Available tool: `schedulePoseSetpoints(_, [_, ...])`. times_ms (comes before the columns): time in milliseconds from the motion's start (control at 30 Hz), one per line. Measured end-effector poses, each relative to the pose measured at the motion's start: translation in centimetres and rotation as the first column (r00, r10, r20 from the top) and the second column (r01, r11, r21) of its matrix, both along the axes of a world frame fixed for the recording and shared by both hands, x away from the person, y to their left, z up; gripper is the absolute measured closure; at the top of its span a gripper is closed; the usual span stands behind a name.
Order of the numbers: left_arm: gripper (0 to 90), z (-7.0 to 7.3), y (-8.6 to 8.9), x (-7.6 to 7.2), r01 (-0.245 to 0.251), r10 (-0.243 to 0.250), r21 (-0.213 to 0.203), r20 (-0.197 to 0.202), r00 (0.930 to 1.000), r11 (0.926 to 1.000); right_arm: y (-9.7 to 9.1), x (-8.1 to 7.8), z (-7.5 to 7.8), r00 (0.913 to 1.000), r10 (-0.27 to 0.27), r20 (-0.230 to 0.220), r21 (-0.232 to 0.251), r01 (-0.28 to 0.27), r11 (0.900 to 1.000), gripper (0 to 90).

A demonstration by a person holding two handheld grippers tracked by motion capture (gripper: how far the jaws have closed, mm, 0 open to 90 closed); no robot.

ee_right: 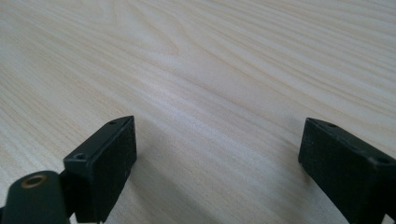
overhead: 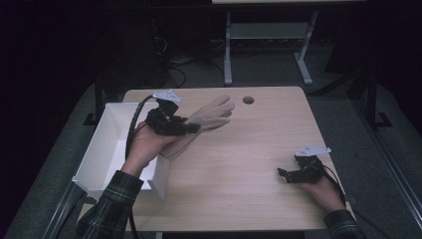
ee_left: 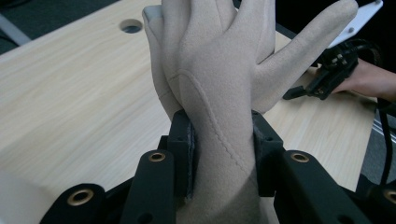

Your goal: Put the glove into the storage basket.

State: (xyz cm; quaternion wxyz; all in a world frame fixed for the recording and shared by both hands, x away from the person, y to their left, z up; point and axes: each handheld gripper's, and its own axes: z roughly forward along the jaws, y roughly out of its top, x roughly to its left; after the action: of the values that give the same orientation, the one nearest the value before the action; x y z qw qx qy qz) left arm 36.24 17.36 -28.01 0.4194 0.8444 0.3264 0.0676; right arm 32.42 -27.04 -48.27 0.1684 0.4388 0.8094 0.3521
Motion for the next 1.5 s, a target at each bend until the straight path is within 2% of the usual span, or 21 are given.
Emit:
schedulePoseSetpoints(200, [67.1, 0.3, 3.1, -0.1, -0.059, 0.060, -0.015, 0.009, 0.9982, 0.9981, 0.0, 0.0, 0.0, 1.0000, 0.000, 0.000, 0.000, 0.000, 1.0000, 10.9])
schedulePoseSetpoints(367, [67.0, 0.4, 5.7, -0.5, -0.117, 0.118, -0.024, 0.019, 0.9929, 0.9928, 0.0, 0.0, 0.0, 1.0000, -0.002, 0.002, 0.002, 0.002, 1.0000, 10.9])
schedulePoseSetpoints(500, [67.0, 0.2, 7.7, -0.8, -0.160, 0.160, -0.014, 0.022, 0.9869, 0.9870, 0.0, 0.0, 0.0, 1.0000, -0.001, 0.000, 0.001, 0.001, 1.0000, 10.9])
schedulePoseSetpoints(533, [67.0, 0.2, 7.7, -0.8, -0.160, 0.160, -0.014, 0.022, 0.9869, 0.9870, 0.0, 0.0, 0.0, 1.0000, -0.001, 0.000, 0.000, 0.001, 1.0000, 10.9])
schedulePoseSetpoints(567, [67.0, 0.0, 8.6, -1.0, -0.189, 0.189, -0.018, 0.025, 0.9817, 0.9819, 0.0, 0.0, 0.0, 1.0000, -0.002, 0.000, 0.000, 0.002, 1.0000, 10.9])
schedulePoseSetpoints(733, [66.8, -0.5, 11.3, -1.4, -0.251, 0.251, -0.016, 0.040, 0.9671, 0.9679, 0.0, 0.0, 0.0, 1.0000, -0.001, 0.000, 0.000, 0.001, 1.0000, 10.9])
schedulePoseSetpoints(767, [66.9, -0.5, 11.3, -1.4, -0.251, 0.251, -0.016, 0.040, 0.9671, 0.9679, 0.0, 0.0, 0.0, 1.0000, -0.001, 0.000, 0.000, 0.001, 1.0000, 10.9])
schedulePoseSetpoints(833, [66.8, -1.1, 12.6, -1.7, -0.288, 0.288, -0.004, 0.039, 0.9570, 0.9577, 0.0, 0.0, 0.0, 1.0000, -0.002, -0.001, 0.000, 0.002, 1.0000, 10.9])
schedulePoseSetpoints(867, [66.8, -1.1, 12.6, -1.7, -0.288, 0.288, -0.004, 0.039, 0.9570, 0.9577, 0.0, 0.0, 0.0, 1.0000, -0.002, -0.001, 0.000, 0.002, 1.0000, 10.9])
schedulePoseSetpoints(900, [66.8, -1.7, 13.2, -1.8, -0.309, 0.309, 0.009, 0.035, 0.9505, 0.9510, 0.0, 0.0, 0.0, 1.0000, -0.002, -0.001, 0.000, 0.002, 1.0000, 10.9])
schedulePoseSetpoints(1000, [66.7, -2.8, 14.0, -1.9, -0.330, 0.329, 0.020, 0.028, 0.9439, 0.9439, 0.0, 0.0, 0.0, 1.0000, -0.002, -0.001, 0.000, 0.002, 1.0000, 10.9])
schedulePoseSetpoints(1133, [66.6, -4.3, 14.8, -1.8, -0.361, 0.361, 0.012, 0.007, 0.9326, 0.9326, 0.0, 0.0, 0.0, 1.0000, -0.002, 0.000, 0.000, 0.002, 1.0000, 10.9])
schedulePoseSetpoints(1233, [66.6, -5.4, 15.2, -1.6, -0.377, 0.378, 0.019, -0.003, 0.9260, 0.9258, 0.0, 0.0, 0.0, 1.0000, -0.002, -0.001, 0.000, 0.002, 1.0000, 10.9])
schedulePoseSetpoints(1267, [66.6, -5.4, 15.2, -1.6, -0.377, 0.378, 0.019, -0.003, 0.9260, 0.9258, 0.0, 0.0, 0.0, 1.0000, -0.002, -0.001, 0.000, 0.002, 1.0000, 10.9])
schedulePoseSetpoints(1300, [66.5, -6.1, 15.3, -1.5, -0.387, 0.387, 0.032, -0.013, 0.9218, 0.9216, 0.0, 0.0, 0.0, 1.0000, -0.002, 0.000, -0.001, 0.002, 1.0000, 10.9])
schedulePoseSetpoints(1367, [66.4, -6.5, 15.3, -1.5, -0.390, 0.391, 0.040, -0.015, 0.9202, 0.9198, 0.0, 0.0, 0.0, 1.0000, -0.002, 0.000, 0.000, 0.002, 1.0000, 10.9])
schedulePoseSetpoints(1433, [66.3, -7.8, 15.2, -1.2, -0.403, 0.405, 0.058, -0.027, 0.9139, 0.9134, 0.0, 0.0, 0.0, 1.0000, -0.002, -0.001, -0.001, 0.002, 1.0000, 10.9])
schedulePoseSetpoints(1467, [66.3, -7.8, 15.2, -1.2, -0.403, 0.405, 0.058, -0.027, 0.9139, 0.9134, 0.0, 0.0, 0.0, 1.0000, -0.001, 0.000, -0.001, 0.001, 1.0000, 10.9])
schedulePoseSetpoints(1500, [66.2, -8.7, 15.1, -1.0, -0.402, 0.405, 0.072, -0.038, 0.9133, 0.9127, 0.0, 0.0, 0.0, 1.0000, -0.001, -0.001, -0.001, 0.001, 1.0000, 10.9])
